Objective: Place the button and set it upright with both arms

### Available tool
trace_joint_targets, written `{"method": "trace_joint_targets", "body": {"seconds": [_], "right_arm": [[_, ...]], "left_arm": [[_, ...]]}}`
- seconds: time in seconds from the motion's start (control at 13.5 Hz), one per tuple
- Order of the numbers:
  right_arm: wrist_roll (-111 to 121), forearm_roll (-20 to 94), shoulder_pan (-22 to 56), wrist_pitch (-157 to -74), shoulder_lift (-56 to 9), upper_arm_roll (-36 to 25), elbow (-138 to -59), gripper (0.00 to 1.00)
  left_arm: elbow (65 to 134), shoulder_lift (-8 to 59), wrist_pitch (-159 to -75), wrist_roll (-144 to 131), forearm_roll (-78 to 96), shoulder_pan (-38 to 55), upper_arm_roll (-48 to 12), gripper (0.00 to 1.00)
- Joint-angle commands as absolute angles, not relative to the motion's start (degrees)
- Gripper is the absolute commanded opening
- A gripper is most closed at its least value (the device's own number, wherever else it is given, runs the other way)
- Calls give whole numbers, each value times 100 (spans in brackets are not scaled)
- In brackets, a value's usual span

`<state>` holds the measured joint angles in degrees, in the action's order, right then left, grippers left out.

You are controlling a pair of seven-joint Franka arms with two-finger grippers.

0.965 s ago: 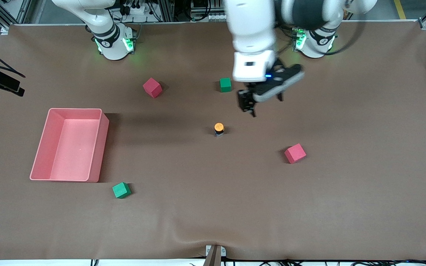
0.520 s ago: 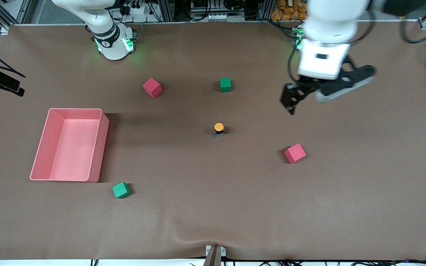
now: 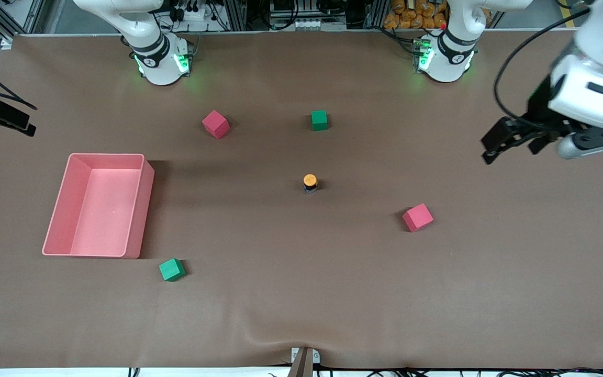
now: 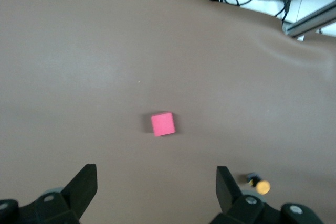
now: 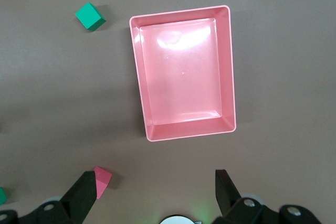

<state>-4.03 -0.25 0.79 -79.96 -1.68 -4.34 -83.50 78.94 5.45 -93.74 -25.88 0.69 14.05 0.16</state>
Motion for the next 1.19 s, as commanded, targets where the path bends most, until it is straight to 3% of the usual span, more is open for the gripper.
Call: {"method": "trace_joint_targets", "body": {"seconds": [0.0,0.45,1.11], "right_arm": [[-483,-106,70,-7910,-158,-413,-8297,100],[-492,-105,88,-7910,-167,-413,-8297,100],[-483,-35,97,-7954,-167,-404,-8288,100]], "left_arm": [[8042,352,-9150,-1770,359,986,-53,100],[8516,-43,-9035,-836,712,335,-53,100],[8482,35,-9132,-808,729,404,-79,100]]}}
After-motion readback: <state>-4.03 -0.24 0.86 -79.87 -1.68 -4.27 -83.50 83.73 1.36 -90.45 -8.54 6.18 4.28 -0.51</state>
